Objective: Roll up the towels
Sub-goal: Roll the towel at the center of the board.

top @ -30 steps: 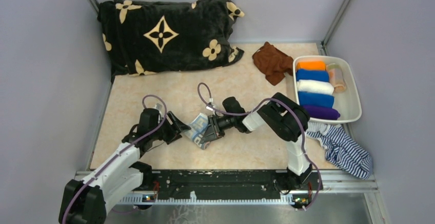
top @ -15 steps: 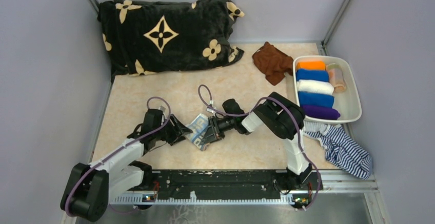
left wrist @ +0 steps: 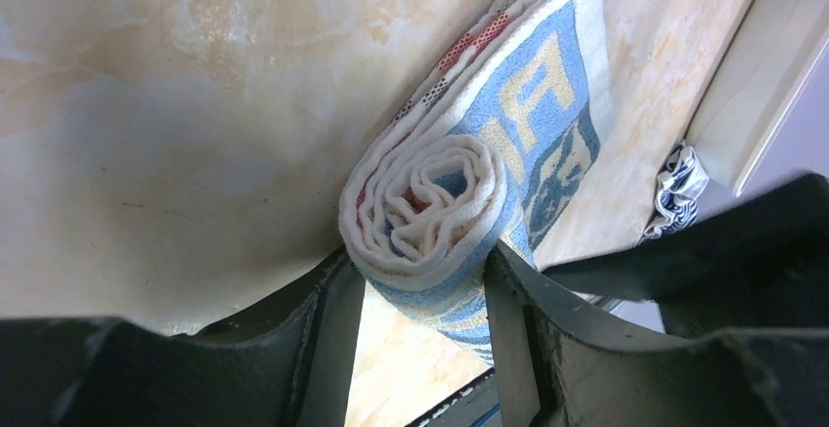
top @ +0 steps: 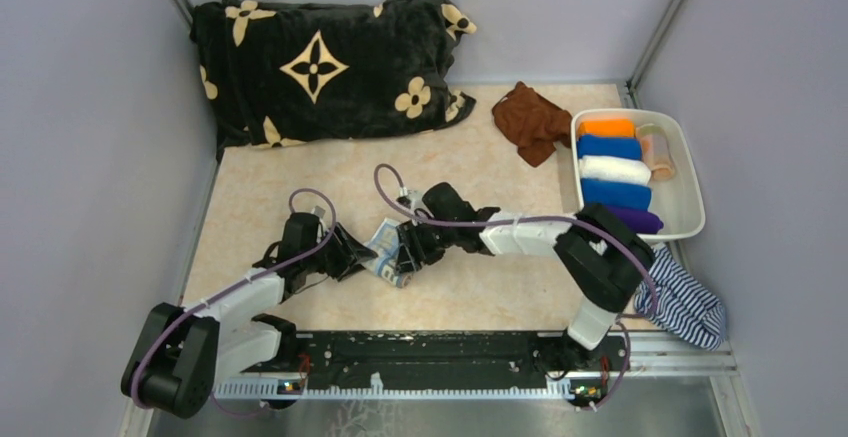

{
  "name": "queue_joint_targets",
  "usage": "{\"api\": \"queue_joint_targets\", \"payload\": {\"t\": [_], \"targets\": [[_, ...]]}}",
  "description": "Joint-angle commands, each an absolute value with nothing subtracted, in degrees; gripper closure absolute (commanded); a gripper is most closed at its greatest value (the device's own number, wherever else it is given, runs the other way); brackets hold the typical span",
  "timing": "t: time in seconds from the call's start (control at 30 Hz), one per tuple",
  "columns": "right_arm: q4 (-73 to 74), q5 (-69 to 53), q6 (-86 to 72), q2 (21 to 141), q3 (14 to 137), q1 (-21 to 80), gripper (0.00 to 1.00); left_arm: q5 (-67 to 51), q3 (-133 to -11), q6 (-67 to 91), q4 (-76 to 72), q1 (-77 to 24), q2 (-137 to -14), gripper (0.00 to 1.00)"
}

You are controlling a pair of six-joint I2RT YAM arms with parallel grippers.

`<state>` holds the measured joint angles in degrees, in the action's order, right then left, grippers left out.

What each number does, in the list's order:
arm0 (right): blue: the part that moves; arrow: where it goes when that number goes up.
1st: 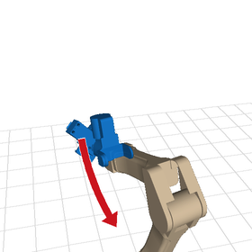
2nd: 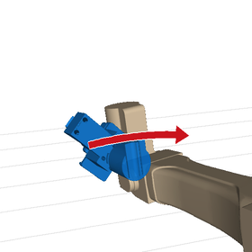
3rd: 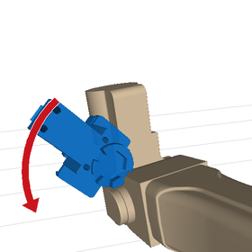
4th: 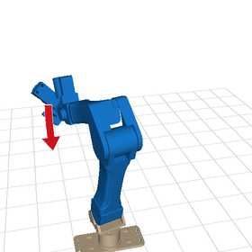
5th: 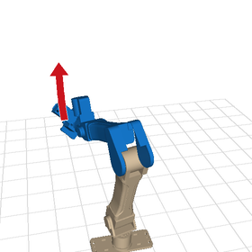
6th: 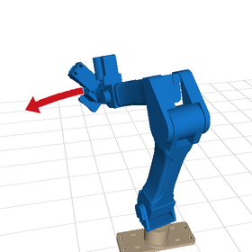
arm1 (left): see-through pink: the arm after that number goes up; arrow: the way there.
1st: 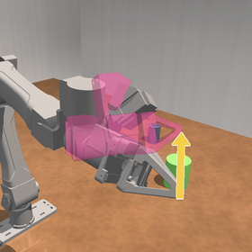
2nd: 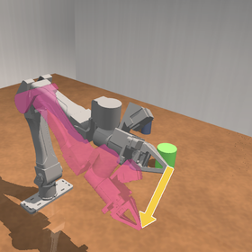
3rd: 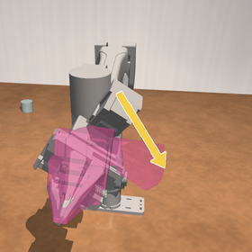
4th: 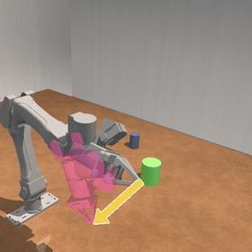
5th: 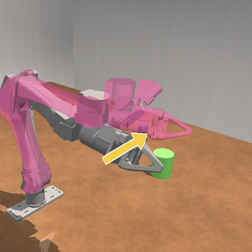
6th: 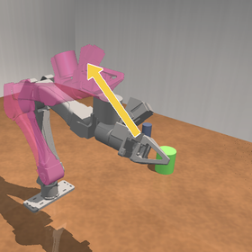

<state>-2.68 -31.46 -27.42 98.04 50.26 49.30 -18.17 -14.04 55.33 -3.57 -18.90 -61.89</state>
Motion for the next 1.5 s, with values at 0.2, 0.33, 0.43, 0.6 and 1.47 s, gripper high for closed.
{"api": "queue_joint_targets", "payload": {"t": [0.2, 0.33, 0.43, 0.6, 1.47], "targets": [[11.78, 4.15, -7.08, 86.76, 58.0, 66.1, 0.48, -13.8, -12.67, 54.03, 1.18, -19.07, -63.19, 0.45], [10.67, 10.62, -3.17, 89.95, 59.97, 71.56, 0.5, -13.89, -12.82, 54.0, 1.26, -19.07, -63.11, 0.45], [9.71, 15.82, -1.08, 93.0, 61.38, 74.18, 0.5, -13.85, -12.92, 53.97, 1.51, -19.07, -62.85, 0.45], [9.79, 20.62, 0.76, 100.28, 63.05, 74.88, 0.51, -13.55, -12.99, 54.03, 1.99, -19.15, -62.28, 0.45], [15.3, 12.7, 5.05, 112.97, 63.78, 69.09, 0.85, -14.18, -21.32, 46.97, 1.49, -18.64, -72.86, 0.39]]}}
